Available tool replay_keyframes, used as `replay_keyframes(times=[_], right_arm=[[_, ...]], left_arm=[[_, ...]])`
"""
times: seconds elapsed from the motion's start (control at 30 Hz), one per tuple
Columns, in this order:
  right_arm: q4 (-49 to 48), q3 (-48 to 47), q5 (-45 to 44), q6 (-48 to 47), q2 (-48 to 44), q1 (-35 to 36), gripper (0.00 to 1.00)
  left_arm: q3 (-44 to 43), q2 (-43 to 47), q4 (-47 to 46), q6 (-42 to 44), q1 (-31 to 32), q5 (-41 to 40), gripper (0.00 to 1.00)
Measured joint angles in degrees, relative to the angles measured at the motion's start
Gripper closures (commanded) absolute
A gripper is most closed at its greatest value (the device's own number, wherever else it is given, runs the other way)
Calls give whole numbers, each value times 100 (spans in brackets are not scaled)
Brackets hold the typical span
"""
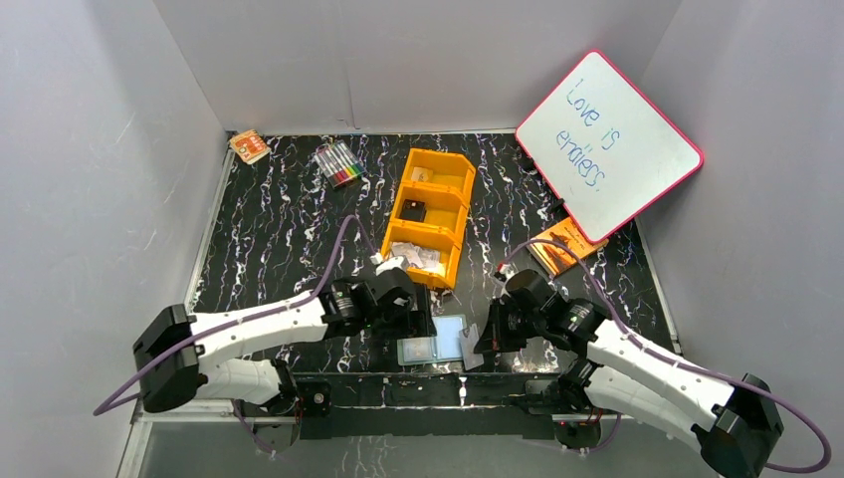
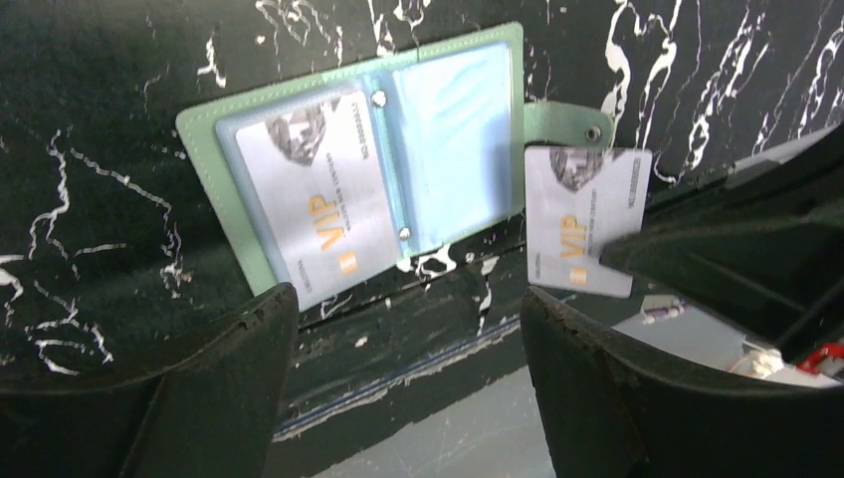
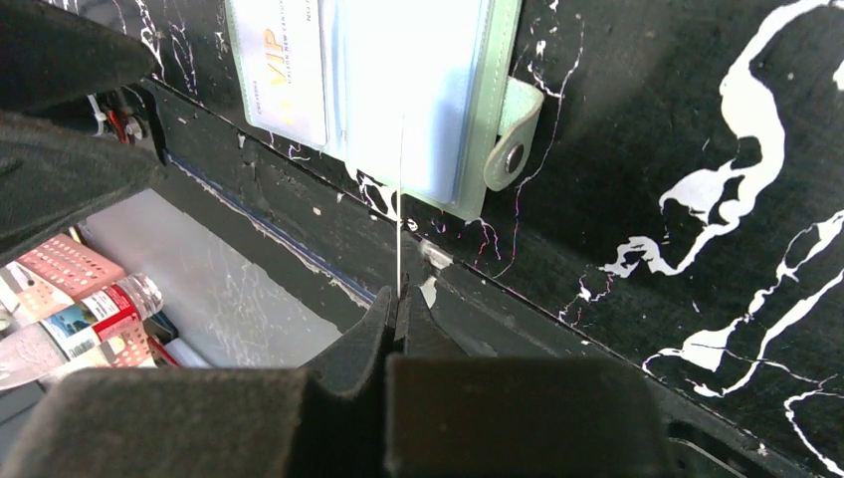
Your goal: Put the credit cards into the card holder
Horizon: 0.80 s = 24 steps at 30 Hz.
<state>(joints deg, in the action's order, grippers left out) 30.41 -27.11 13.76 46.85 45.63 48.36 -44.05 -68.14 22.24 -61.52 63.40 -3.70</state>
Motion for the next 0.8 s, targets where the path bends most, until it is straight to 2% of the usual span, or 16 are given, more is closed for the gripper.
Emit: replay_keyframes(times=[0.37,0.6,0.8], right_arm=[[-9,337,44,258,-387,-37,100],[50,485,52,321,-507,-39,100],[240,483,-17,356,-695,-39,100]], left_arm=[[-1110,-1620,-149,31,186,-212,33],[-1307,-2345,-208,127,227,-208,42],[-1386,-2747,-205,238,234,-216,45]])
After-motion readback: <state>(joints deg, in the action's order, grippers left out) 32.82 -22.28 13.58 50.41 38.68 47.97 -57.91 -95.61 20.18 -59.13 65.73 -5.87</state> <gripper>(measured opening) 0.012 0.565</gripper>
